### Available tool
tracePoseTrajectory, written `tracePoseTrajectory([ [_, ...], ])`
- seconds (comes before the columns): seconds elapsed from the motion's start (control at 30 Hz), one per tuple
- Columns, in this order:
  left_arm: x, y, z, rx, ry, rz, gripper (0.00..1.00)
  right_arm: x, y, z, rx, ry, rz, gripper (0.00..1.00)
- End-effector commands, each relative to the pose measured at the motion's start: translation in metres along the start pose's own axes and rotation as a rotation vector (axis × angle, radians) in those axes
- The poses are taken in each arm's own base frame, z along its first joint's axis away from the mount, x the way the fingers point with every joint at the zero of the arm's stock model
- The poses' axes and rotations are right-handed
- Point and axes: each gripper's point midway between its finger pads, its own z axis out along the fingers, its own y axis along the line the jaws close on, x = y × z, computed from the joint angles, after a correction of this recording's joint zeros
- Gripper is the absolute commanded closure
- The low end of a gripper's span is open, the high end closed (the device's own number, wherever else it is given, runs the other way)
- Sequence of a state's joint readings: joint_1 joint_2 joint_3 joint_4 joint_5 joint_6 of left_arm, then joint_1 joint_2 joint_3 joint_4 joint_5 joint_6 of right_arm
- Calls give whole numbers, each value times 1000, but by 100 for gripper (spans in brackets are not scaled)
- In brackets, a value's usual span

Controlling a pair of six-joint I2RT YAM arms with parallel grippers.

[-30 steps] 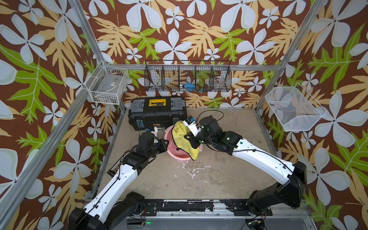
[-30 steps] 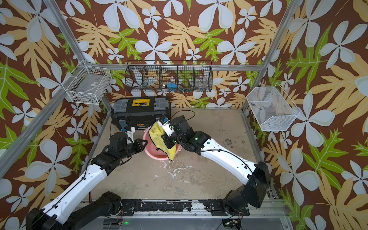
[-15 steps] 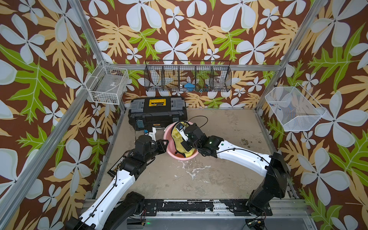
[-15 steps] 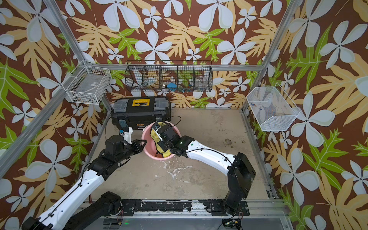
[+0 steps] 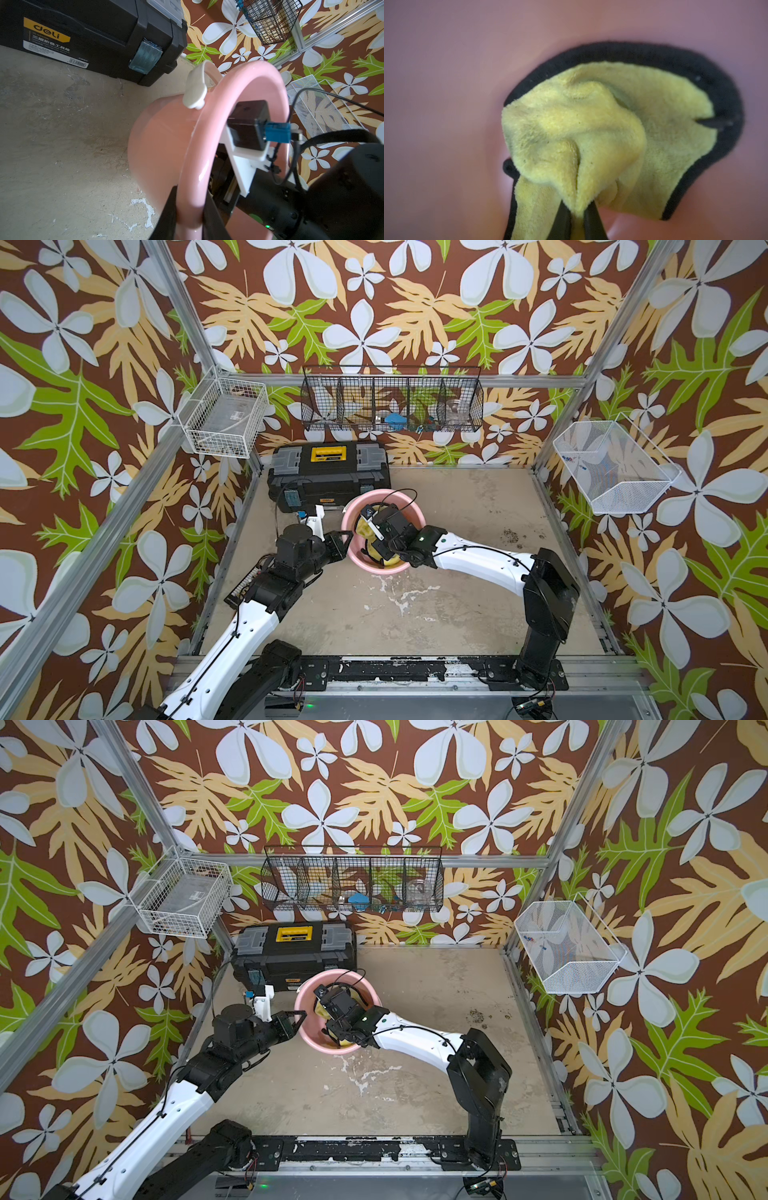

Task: Wipe the inside of the bucket with a cloth
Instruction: Wipe the dirt from the inside of the bucket.

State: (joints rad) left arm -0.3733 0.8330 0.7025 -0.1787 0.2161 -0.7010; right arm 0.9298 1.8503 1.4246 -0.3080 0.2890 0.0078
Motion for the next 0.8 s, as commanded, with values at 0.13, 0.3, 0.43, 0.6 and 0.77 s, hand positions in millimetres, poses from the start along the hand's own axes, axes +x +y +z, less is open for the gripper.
tracePoseTrajectory([
  [0.13,-17,-26,-9,105,-66,50,100,22,-4,25,67,108,-36,100],
  [0.3,-16,-28,-11,117,-68,67,100,26,-9,39,120,166,-46,100],
  [0.43,-9,-25,-9,127,-51,69,100,31,-15,52,147,208,-25,100],
  [0.6,-4,-20,-12,123,-58,72,100,44,-3,63,99,270,-24,100],
  [0.77,2,-9,-6,85,-43,67,100,53,38,60,-132,324,48,100],
])
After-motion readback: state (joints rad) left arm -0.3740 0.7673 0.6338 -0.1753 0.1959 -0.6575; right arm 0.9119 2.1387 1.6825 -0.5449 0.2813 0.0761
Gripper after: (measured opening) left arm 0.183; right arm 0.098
